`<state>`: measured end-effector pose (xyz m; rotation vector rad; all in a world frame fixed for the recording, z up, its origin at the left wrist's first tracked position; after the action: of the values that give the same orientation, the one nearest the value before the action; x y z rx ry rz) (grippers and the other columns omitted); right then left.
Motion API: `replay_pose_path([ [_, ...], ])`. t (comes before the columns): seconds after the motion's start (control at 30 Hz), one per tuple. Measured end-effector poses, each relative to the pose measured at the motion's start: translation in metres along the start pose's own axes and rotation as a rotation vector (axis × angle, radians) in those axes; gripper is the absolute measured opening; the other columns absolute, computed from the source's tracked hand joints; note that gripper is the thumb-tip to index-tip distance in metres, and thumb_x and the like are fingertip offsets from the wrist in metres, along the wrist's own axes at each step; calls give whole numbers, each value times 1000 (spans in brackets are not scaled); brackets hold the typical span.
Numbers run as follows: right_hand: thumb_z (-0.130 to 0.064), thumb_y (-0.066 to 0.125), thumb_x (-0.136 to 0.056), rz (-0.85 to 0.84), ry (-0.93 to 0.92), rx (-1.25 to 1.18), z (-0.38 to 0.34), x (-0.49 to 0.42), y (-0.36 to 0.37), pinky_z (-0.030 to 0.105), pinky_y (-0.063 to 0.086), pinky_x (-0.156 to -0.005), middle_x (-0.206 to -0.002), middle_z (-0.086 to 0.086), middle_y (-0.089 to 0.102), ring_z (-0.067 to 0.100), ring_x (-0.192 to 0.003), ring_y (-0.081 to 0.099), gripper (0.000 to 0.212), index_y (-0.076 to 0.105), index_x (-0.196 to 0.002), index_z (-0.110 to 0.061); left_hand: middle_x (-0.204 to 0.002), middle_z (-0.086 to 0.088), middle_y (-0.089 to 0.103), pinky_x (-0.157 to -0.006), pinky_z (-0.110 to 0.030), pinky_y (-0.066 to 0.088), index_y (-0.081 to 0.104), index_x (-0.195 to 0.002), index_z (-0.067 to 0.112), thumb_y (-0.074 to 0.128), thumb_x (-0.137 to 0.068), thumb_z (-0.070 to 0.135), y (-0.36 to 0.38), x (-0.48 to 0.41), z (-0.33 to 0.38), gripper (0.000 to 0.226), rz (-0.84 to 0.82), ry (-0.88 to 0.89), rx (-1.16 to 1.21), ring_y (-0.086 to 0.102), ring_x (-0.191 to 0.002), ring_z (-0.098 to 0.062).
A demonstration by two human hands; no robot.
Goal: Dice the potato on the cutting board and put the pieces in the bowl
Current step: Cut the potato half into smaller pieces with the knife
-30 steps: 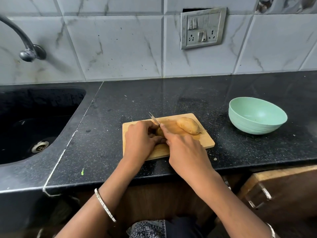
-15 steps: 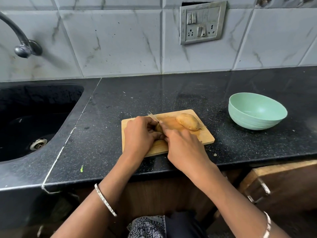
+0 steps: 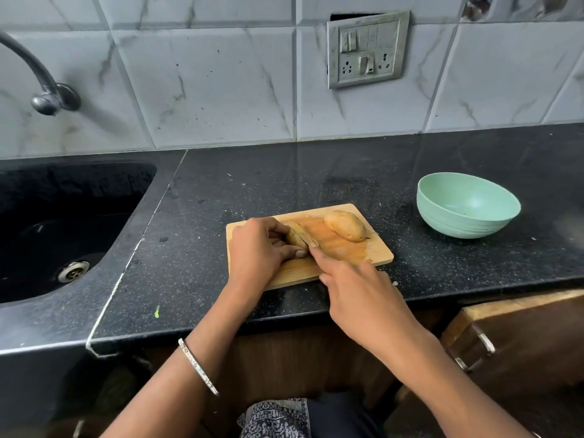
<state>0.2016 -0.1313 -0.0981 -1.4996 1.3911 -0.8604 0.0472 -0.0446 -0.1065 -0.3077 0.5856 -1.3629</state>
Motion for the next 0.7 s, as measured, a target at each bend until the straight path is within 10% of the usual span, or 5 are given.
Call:
replay_pose_path([
  [0.5,-32,35,-109,60,-16,-2,-12,-4,-10,36,38,-67,-114,3,63,30,-102,62,54,16,-156,-49,-81,9,74,-81,-20,55,75,-83,23,94,-59,21,-5,7,1,31,10,-8,-17,69,-78,0],
  [0.7,-31,38,-108,91,-22,7,-12,-6,-5,35,41,-67,-114,4,65,29,-100,64,56,16,-157,-47,-81,7,75,-60,-1,38,78,-86,21,91,-64,25,-6,9,8,26,29,13,-125,59,-66,2],
])
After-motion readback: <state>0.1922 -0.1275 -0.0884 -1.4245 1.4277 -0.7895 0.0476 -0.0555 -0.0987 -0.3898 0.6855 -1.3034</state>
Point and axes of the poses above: each hand's wrist, its own x-axis away from the middle knuckle, its own y-axis out of the palm, z = x × y, the point moved 6 cm from there along -x, towards the middle knuckle
